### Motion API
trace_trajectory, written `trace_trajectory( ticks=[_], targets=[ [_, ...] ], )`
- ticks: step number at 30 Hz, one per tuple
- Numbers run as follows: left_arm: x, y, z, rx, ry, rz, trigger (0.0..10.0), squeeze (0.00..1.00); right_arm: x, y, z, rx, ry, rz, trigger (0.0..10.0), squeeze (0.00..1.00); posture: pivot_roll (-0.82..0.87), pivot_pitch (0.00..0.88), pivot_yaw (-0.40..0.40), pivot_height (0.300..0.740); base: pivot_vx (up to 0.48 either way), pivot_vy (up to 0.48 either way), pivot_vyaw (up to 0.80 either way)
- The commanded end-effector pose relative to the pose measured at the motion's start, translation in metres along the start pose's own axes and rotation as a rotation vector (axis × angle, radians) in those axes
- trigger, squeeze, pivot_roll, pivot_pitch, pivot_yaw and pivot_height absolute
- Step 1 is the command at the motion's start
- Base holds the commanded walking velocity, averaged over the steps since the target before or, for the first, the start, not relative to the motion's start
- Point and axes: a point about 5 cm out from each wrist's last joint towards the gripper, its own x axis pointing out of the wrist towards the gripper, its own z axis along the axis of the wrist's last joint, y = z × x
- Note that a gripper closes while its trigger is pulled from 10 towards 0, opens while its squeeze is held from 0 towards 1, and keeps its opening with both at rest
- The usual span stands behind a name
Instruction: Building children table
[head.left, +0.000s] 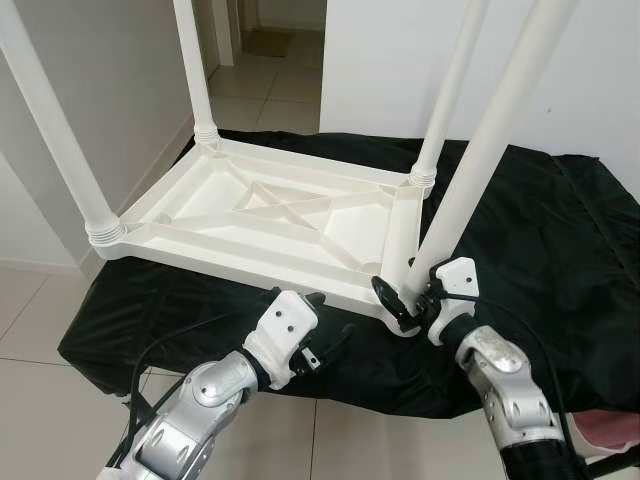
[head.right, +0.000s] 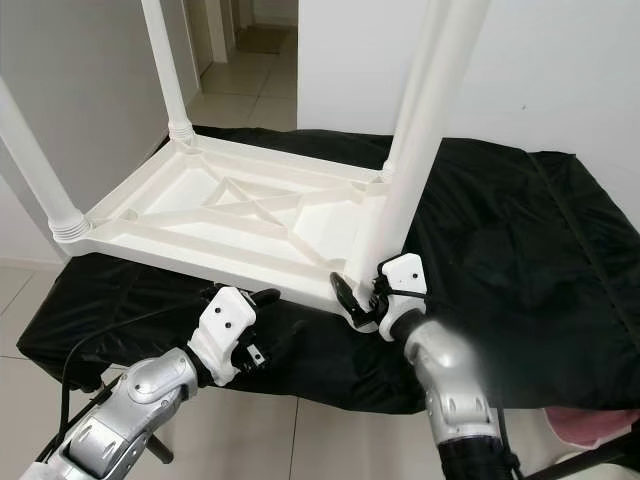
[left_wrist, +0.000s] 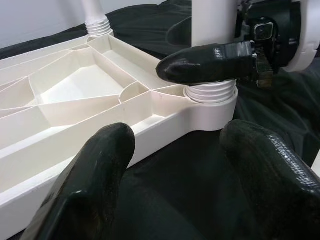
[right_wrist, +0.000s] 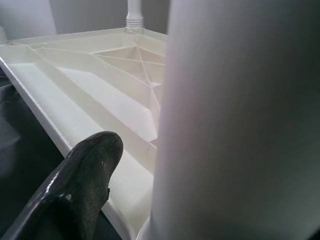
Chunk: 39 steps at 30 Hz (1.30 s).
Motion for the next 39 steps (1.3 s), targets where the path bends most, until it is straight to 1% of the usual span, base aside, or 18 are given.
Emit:
trace_trajectory(
  ticks=[1, 3, 4, 5, 6, 7, 9, 10, 15, 16, 17, 18, 19, 20, 25, 28, 31, 39],
  targets=[
    [-0.001, -0.008, -0.002, -0.002, 0.01, -0.113, 10.0, 0.0, 0.002, 0.0, -0.001, -0.006, 0.004, 0.035, 10.0, 0.0, -0.02, 0.0, 0.006, 0.74, 0.0, 0.0, 0.0],
    [-0.001, -0.007, -0.002, -0.001, 0.012, -0.115, 10.0, 0.0, 0.003, 0.0, -0.002, -0.025, 0.014, 0.06, 9.9, 0.0, -0.02, 0.003, 0.011, 0.74, 0.0, 0.0, 0.0],
    [-0.001, -0.007, -0.002, 0.001, 0.013, -0.114, 10.0, 0.0, 0.004, -0.003, -0.003, -0.039, 0.017, 0.08, 7.1, 0.0, -0.01, 0.008, 0.009, 0.74, 0.0, 0.0, 0.0],
    [-0.001, -0.006, -0.001, 0.001, 0.013, -0.113, 10.0, 0.0, 0.005, -0.004, -0.004, -0.046, 0.021, 0.085, 5.8, 0.0, -0.01, 0.008, 0.009, 0.74, 0.0, 0.0, 0.0],
    [-0.001, -0.006, -0.001, 0.002, 0.013, -0.113, 10.0, 0.0, 0.005, -0.005, -0.004, -0.049, 0.023, 0.087, 5.8, 0.0, -0.01, 0.008, 0.009, 0.74, 0.0, 0.0, 0.0],
    [-0.001, -0.006, -0.001, 0.002, 0.014, -0.111, 10.0, 0.0, 0.005, -0.007, -0.005, -0.051, 0.025, 0.09, 4.3, 0.0, -0.01, 0.008, 0.009, 0.74, 0.0, 0.0, 0.0],
    [-0.001, -0.006, -0.001, 0.002, 0.014, -0.11, 10.0, 0.0, 0.006, -0.008, -0.005, -0.052, 0.025, 0.092, 4.3, 0.0, -0.01, 0.013, 0.009, 0.74, 0.0, 0.0, 0.0],
    [-0.001, -0.006, -0.001, 0.003, 0.014, -0.108, 10.0, 0.0, 0.005, -0.01, -0.006, -0.06, 0.029, 0.094, 0.0, 0.0, -0.01, 0.014, 0.008, 0.74, 0.0, 0.0, 0.0],
    [-0.003, -0.006, -0.001, 0.002, 0.016, -0.105, 10.0, 0.0, 0.005, -0.015, -0.011, -0.054, 0.038, 0.094, 0.0, 0.0, -0.01, 0.021, 0.008, 0.74, 0.0, 0.0, 0.0],
    [-0.003, -0.006, -0.001, 0.001, 0.017, -0.104, 10.0, 0.0, 0.004, -0.015, -0.012, -0.035, 0.044, 0.086, 3.6, 0.0, -0.01, 0.022, 0.008, 0.74, 0.0, 0.0, 0.0],
    [-0.003, -0.006, -0.001, 0.001, 0.017, -0.104, 10.0, 0.0, 0.004, -0.015, -0.012, -0.035, 0.044, 0.086, 3.6, 0.0, -0.01, 0.022, 0.008, 0.74, 0.0, 0.0, 0.0],
    [-0.004, -0.006, -0.001, 0.0, 0.017, -0.105, 10.0, 0.0, 0.004, -0.014, -0.014, -0.018, 0.046, 0.083, 6.4, 0.0, -0.01, 0.024, 0.009, 0.74, 0.0, 0.0, 0.0],
    [-0.004, -0.006, -0.001, 0.0, 0.017, -0.105, 10.0, 0.0, 0.004, -0.014, -0.014, -0.018, 0.046, 0.083, 6.4, 0.0, -0.01, 0.024, 0.009, 0.74, 0.0, 0.0, 0.0],
    [-0.004, -0.006, -0.001, -0.001, 0.018, -0.104, 10.0, 0.0, 0.004, -0.013, -0.016, 0.009, 0.049, 0.072, 10.0, 0.0, -0.01, 0.024, 0.009, 0.74, 0.0, 0.0, 0.0],
    [-0.005, -0.007, -0.001, -0.006, 0.02, -0.104, 10.0, 0.0, 0.004, -0.008, -0.018, 0.053, 0.048, 0.054, 10.0, 0.0, -0.01, 0.026, 0.009, 0.74, 0.0, 0.0, 0.0],
    [-0.006, -0.007, -0.001, -0.011, 0.022, -0.104, 10.0, 0.0, 0.002, 0.005, -0.022, 0.095, 0.045, 0.016, 10.0, 0.0, -0.01, 0.031, 0.013, 0.74, 0.0, 0.0, 0.0],
    [-0.007, -0.008, -0.001, -0.011, 0.024, -0.104, 10.0, 0.0, 0.003, 0.009, -0.019, 0.115, 0.03, -0.034, 10.0, 0.0, -0.01, 0.032, 0.013, 0.74, 0.0, 0.0, 0.0],
    [-0.006, -0.008, -0.001, -0.012, 0.022, -0.109, 10.0, 0.0, 0.006, 0.014, -0.012, 0.08, 0.042, -0.165, 10.0, 0.0, -0.02, 0.03, 0.017, 0.74, 0.0, 0.0, 0.0]
  ],
)
